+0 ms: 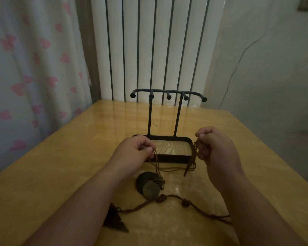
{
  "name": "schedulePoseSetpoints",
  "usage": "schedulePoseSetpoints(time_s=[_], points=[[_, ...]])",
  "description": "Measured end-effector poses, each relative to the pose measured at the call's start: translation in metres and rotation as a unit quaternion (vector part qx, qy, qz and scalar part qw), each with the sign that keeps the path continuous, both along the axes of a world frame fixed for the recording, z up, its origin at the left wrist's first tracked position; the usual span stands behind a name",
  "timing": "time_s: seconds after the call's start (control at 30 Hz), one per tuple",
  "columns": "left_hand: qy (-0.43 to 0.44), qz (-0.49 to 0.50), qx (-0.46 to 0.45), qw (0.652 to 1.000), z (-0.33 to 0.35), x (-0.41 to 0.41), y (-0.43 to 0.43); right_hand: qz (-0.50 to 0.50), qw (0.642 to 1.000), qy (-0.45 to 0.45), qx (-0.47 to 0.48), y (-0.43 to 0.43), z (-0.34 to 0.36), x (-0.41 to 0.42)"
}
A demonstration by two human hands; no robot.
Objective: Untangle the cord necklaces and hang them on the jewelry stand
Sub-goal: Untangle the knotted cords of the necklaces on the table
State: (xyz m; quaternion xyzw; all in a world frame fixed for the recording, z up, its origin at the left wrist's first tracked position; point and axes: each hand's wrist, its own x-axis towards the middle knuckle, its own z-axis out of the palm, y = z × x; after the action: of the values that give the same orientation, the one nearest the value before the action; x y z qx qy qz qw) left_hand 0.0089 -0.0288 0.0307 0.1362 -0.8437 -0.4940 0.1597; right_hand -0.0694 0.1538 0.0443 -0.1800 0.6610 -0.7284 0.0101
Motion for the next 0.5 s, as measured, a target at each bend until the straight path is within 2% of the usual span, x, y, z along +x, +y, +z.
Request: schedulePoseSetpoints(time_s=[0.1, 0.23, 0.37, 0.5], points=[[-0.005, -0.002, 0.015, 1.0, 0.002, 0.001, -0.003, -0.01, 0.999, 0.016, 0.038, 0.001, 0.003, 0.003], [0.009, 0.008, 0.091, 0.996, 0.004, 0.002, -0.006, -0.028, 0.997, 0.029, 0.063, 0.003, 0.004, 0.004], [0.011, 0.021, 0.146, 0.989, 0.003, 0.002, -0.012, -0.042, 0.997, 0.006, 0.063, 0.003, 0.005, 0.003], [0.001, -0.013, 0.189, 0.982, 0.006, 0.002, -0.015, -0.038, 0.995, -0.034, 0.088, 0.002, 0.004, 0.001]])
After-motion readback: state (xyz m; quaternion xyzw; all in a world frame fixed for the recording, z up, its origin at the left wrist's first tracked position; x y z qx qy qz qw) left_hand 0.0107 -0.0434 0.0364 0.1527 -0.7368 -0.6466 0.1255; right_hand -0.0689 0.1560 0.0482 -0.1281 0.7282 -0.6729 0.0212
